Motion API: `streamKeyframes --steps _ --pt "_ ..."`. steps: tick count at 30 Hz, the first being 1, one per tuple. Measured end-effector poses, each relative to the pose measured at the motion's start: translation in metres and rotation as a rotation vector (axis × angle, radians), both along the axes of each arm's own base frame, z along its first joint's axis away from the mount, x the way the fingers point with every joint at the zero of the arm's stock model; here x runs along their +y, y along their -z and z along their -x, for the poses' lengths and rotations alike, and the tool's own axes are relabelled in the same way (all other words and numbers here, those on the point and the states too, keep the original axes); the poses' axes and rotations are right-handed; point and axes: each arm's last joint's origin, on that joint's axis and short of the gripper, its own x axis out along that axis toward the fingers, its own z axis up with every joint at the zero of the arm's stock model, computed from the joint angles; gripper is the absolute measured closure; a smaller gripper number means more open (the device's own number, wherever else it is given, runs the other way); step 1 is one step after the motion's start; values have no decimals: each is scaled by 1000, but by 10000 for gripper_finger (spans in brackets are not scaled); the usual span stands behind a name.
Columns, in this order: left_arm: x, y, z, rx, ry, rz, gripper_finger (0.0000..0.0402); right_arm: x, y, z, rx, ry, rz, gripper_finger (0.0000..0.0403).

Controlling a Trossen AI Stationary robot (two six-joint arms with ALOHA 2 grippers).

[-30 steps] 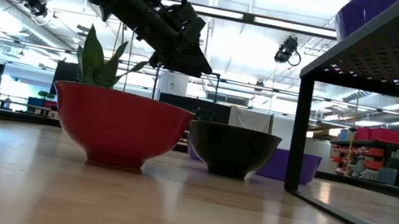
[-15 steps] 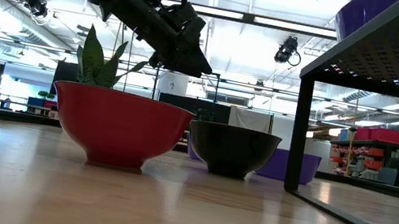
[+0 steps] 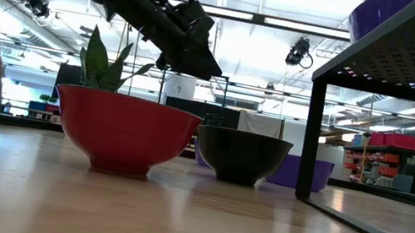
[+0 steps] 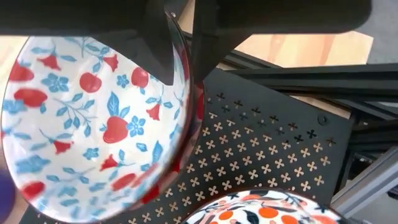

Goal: Pick & Place Mini bowls
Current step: Stack the top red patterned bowl on the red patterned bowl on the shelf, then stack the bottom orange patterned bowl on the orange patterned bowl on the shelf

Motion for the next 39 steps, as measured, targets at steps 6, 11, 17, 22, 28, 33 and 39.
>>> streamKeyframes --steps 6,11,17,22,28,33,39 --pt "0 0 0 0 0 0 204 0 0 0 0 10 0 307" --pt "0 0 0 0 0 -1 204 0 0 0 0 6 1 260" --pt "0 0 0 0 0 -1 204 -1 -1 0 -3 5 -3 213" --pt "0 0 0 0 0 0 204 -1 -9 0 -40 -25 -26 204" --pt "0 0 0 0 0 0 204 0 -13 -1 -64 -32 -45 217" --pt "0 0 0 0 -1 0 204 3 -12 -2 -77 -49 -75 281" --pt "0 0 0 -1 -1 0 204 6 -2 -3 -55 -95 -67 376"
